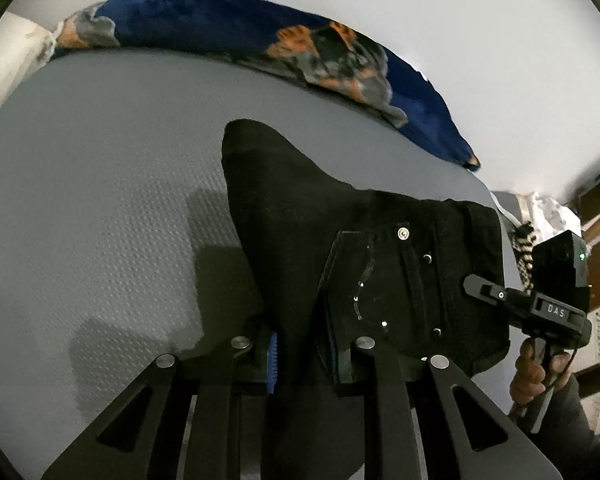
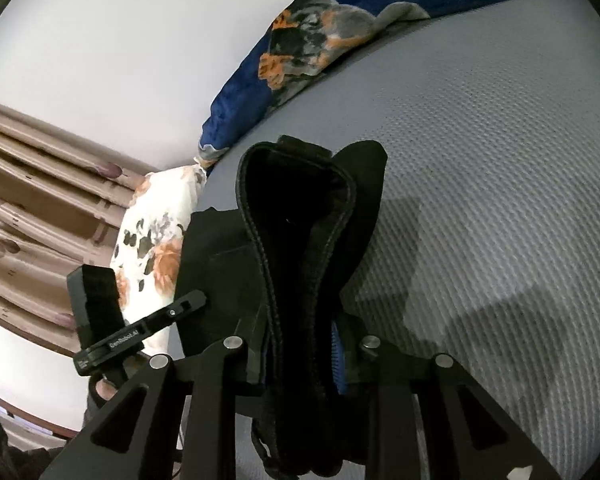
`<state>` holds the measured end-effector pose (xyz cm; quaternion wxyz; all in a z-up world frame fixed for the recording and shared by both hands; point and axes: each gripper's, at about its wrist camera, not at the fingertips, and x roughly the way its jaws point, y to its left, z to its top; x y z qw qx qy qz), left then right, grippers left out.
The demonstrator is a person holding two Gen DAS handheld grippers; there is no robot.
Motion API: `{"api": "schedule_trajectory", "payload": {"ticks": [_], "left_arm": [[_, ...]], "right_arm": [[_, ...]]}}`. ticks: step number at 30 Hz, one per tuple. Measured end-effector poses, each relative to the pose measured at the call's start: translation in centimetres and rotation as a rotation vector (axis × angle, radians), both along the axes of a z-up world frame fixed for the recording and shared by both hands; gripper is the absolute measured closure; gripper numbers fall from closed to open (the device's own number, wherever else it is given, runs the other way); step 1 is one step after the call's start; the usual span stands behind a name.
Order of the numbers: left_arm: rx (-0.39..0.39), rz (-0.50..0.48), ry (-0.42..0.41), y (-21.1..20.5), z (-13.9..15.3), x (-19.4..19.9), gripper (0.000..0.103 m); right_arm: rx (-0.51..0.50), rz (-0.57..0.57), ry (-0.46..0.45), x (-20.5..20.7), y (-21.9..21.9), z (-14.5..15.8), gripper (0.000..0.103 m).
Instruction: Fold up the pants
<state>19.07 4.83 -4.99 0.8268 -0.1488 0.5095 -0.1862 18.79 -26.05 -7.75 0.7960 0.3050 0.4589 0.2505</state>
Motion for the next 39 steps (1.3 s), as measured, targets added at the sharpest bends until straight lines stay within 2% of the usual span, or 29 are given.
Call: {"api": "schedule_trajectory", "payload": {"ticks": [3, 5, 6, 8, 11, 12, 13, 16, 18, 23, 25, 29, 36, 39], "left_arm": [[0.024, 0.006, 0.008, 0.4, -0.6, 0.8, 0.084], [0.058, 0.013, 0.034, 0.4, -1.9, 1.1, 0.08], [0.085, 0.021, 0.044, 0.3, -2.4, 1.2, 0.078], [0.132, 0.033, 0.069, 0.2, -3.7, 1.2, 0.065], [0.191, 0.043, 0.054, 0.0, -4.3, 0.6, 0.055], [0.215, 0.04, 0.042, -0.1, -4.2, 0.4, 0.053], [0.247, 0.038, 0.026, -0.4, -4.1, 0.1, 0.049], [0.307, 0.038, -0.004, -0.9, -3.6, -1.0, 0.049], [0.352, 0.054, -0.023, -1.2, -3.1, -1.9, 0.048], [0.427, 0.094, -0.075, -1.8, -1.7, -4.8, 0.048], [0.44, 0.116, -0.092, -1.8, -0.9, -6.4, 0.048], [0.457, 0.163, -0.116, -1.6, 0.3, -8.9, 0.043], [0.469, 0.192, -0.153, -1.7, 1.4, -12.1, 0.043], [0.468, 0.203, -0.161, -1.8, 1.6, -13.1, 0.042]], "right_arm": [[-0.062, -0.011, 0.007, 0.4, 0.4, -0.5, 0.08], [-0.208, -0.035, 0.033, 0.5, 1.0, -1.1, 0.077], [-0.283, -0.048, 0.041, 0.5, 1.3, -1.4, 0.071], [-0.383, -0.048, 0.024, 0.1, 1.9, -1.5, 0.06], [-0.485, -0.055, -0.009, -0.9, 2.3, -1.3, 0.047], [-0.501, -0.06, -0.009, -1.1, 2.3, -1.3, 0.042], [-0.515, -0.064, -0.013, -1.5, 2.2, -1.2, 0.041], [-0.536, -0.082, -0.041, -2.6, 2.3, -0.2, 0.041], [-0.557, -0.096, -0.088, -3.8, 2.7, 1.3, 0.041], [-0.612, -0.141, -0.189, -6.8, 5.1, 4.6, 0.029], [-0.64, -0.151, -0.215, -8.1, 6.3, 5.2, 0.024], [-0.681, -0.163, -0.245, -10.2, 8.6, 5.3, 0.021], [-0.694, -0.169, -0.265, -13.1, 10.5, 4.9, 0.015], [-0.67, -0.186, -0.254, -13.9, 10.7, 4.8, 0.013]]}}
